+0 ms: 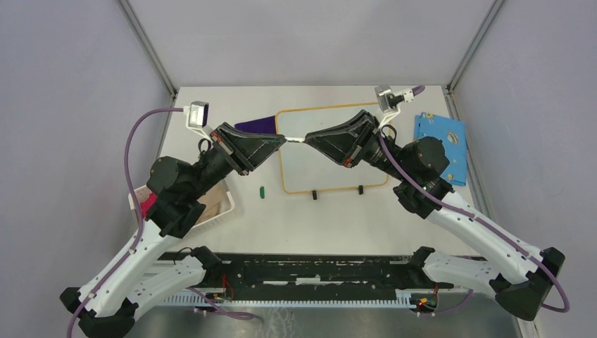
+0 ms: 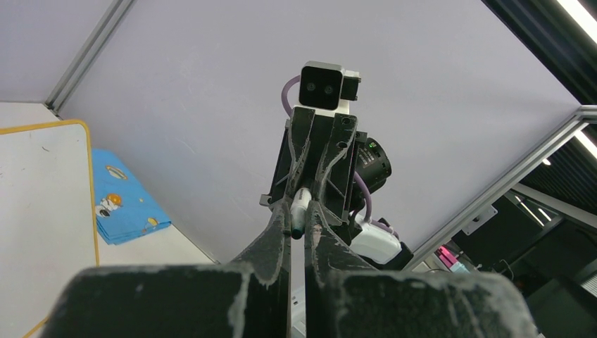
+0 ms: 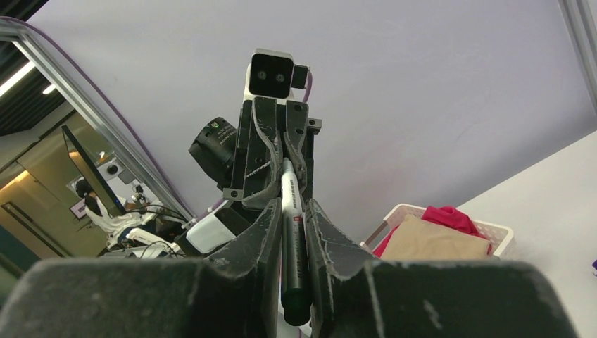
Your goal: Write a sentence on the whiteboard
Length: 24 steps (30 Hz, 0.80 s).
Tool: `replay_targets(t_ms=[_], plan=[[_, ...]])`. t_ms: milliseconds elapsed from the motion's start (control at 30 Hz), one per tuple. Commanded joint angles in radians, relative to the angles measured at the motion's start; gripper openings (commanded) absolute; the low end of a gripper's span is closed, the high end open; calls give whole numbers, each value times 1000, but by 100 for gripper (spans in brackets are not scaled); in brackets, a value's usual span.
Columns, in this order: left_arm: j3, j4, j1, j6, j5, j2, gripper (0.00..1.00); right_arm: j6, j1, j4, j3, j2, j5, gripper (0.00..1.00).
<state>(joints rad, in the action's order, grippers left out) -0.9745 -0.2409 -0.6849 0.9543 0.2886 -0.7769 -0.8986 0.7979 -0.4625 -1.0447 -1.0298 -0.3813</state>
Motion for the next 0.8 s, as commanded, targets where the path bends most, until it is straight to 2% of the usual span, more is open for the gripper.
replay_targets(t_ms=[0,200,367,567,733,767], plan=[[12,-15,5,3,-6,-1,2,-23,3,-97,6,5,4,21],[16,-15,6,4,-5,2,2,-36,3,-117,14,8,7,29],[17,-15,5,4,-4,3,2,-36,4,-117,15,8,8,30],[15,-8,5,-3,-12,5,2,-30,2,-114,18,6,-3,21],[-7,19,5,-21,-24,-2,2,-9,5,-99,23,16,-19,1],[-12,30,5,-29,-27,-3,4,0,3,-89,27,23,-17,0]])
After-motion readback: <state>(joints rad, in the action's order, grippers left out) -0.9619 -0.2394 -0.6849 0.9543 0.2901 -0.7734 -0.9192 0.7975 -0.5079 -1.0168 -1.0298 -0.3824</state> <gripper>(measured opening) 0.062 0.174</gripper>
